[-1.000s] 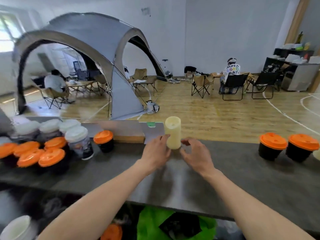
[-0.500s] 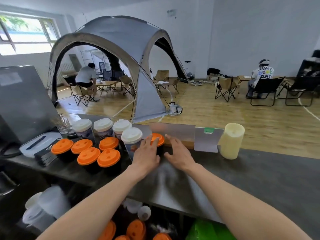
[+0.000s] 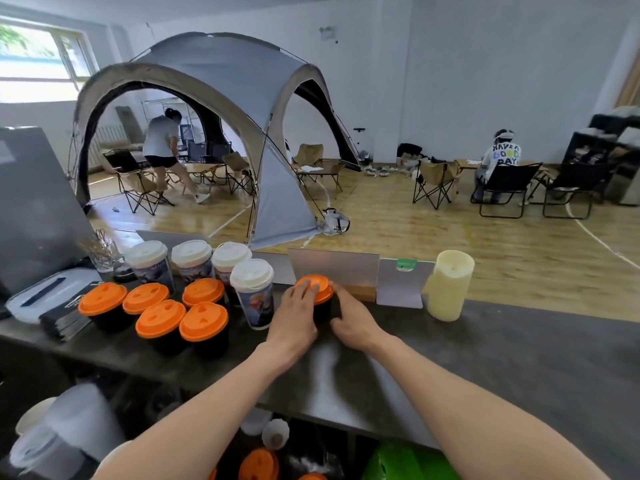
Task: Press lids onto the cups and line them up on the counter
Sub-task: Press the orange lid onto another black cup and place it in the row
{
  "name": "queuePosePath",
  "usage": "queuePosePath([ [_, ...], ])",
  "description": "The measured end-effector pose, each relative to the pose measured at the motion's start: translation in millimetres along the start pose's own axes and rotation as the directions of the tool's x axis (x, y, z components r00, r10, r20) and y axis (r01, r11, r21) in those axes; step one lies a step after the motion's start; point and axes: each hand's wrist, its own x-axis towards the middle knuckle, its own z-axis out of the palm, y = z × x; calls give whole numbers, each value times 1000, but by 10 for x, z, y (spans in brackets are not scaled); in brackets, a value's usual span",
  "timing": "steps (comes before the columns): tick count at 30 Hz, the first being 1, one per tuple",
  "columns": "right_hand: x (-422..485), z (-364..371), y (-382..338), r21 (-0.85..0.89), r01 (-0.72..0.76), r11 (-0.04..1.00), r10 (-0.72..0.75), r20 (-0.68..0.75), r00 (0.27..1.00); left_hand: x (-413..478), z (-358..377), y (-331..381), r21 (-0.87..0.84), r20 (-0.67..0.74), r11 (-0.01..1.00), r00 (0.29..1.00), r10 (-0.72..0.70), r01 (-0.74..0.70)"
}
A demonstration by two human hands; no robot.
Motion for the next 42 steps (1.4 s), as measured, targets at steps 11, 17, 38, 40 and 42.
queuePosePath([
  [11, -1289, -1031, 770, -32, -41, 999, 30, -299, 954, -259, 284, 1479, -147, -146, 947, 953, 264, -285],
  [17, -2123, -1530, 1332, -56, -173, 983, 136, -402, 906, -477, 642, 2353, -226, -103, 884, 912, 396, -409],
  [38, -2128, -2009, 1585, -424, -149, 894, 66, -203, 977, -448, 792, 2770, 154, 158, 888, 898, 411, -433],
  [40, -2112, -1948, 1650, -352, -148, 924, 97, -156, 983, -460, 821, 2767, 135, 191, 891, 894, 405, -432],
  [42, -2108, -1895, 1712, -298, -153, 942, 100, -187, 977, -461, 853, 2749, 109, 199, 901, 897, 394, -420],
])
